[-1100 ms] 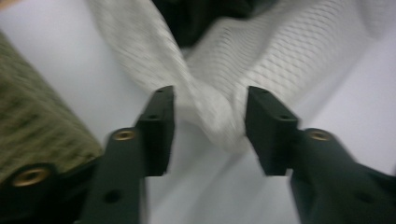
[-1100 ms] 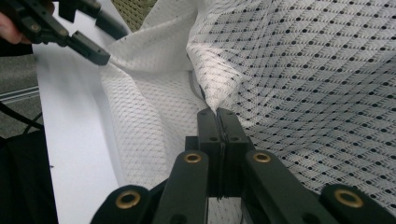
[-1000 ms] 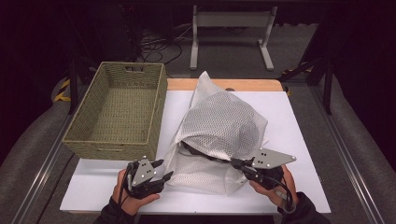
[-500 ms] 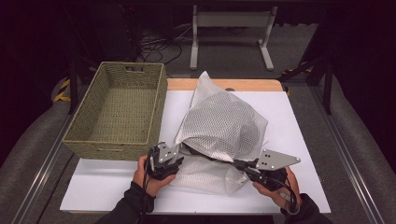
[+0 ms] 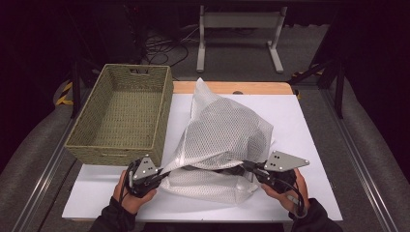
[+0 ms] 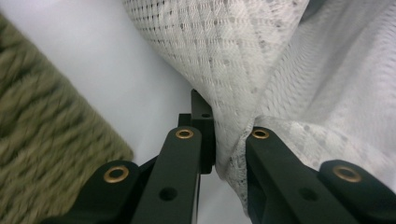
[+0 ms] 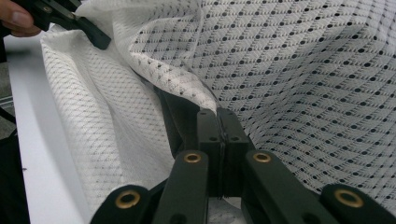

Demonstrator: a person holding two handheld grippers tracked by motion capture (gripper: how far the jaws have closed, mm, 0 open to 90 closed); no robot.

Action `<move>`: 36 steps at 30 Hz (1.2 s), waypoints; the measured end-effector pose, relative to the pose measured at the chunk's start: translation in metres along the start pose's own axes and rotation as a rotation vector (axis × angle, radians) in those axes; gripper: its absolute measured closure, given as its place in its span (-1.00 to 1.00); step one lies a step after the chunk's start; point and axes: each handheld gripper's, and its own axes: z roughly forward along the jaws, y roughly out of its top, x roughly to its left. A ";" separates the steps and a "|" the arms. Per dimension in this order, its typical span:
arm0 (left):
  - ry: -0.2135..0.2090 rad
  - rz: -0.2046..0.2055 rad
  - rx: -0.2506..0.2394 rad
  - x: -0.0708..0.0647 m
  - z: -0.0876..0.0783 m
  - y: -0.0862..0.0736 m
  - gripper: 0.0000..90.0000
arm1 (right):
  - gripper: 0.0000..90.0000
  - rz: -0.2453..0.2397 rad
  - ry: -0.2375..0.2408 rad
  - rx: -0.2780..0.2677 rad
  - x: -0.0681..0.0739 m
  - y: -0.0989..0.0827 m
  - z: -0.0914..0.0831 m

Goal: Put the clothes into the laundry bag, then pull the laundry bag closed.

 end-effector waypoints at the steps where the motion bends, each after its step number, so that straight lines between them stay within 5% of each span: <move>1: -0.003 0.009 0.010 0.000 -0.002 -0.004 0.92 | 0.99 -0.003 0.002 0.002 0.000 0.000 0.000; 8: -0.027 0.042 0.064 -0.006 -0.010 -0.019 0.89 | 0.98 -0.010 0.041 0.026 0.004 -0.002 0.005; 12: -0.048 0.044 0.054 -0.010 -0.019 -0.026 0.71 | 0.98 -0.043 0.083 0.045 0.014 0.000 0.010; 21: -0.064 -0.012 -0.027 -0.016 -0.017 -0.013 -0.31 | 0.93 -0.041 0.109 0.045 0.024 0.003 0.023; 23: -0.053 0.008 -0.026 -0.019 -0.010 -0.005 -0.42 | 0.84 -0.050 0.102 0.036 0.027 0.006 0.024; 26: -0.035 0.030 -0.016 -0.021 -0.003 0.002 -0.20 | 0.73 -0.054 0.092 0.035 0.029 0.007 0.021; 29: -0.028 0.027 -0.022 -0.018 -0.003 0.003 0.38 | 0.78 -0.047 0.088 0.026 0.026 0.004 0.008; 31: -0.051 -0.018 -0.048 -0.012 -0.008 0.001 0.66 | 0.83 -0.045 0.089 0.019 0.025 0.001 -0.002; 36: -0.056 -0.099 -0.080 0.001 -0.025 -0.011 0.87 | 0.87 -0.058 0.079 0.064 0.027 -0.017 -0.014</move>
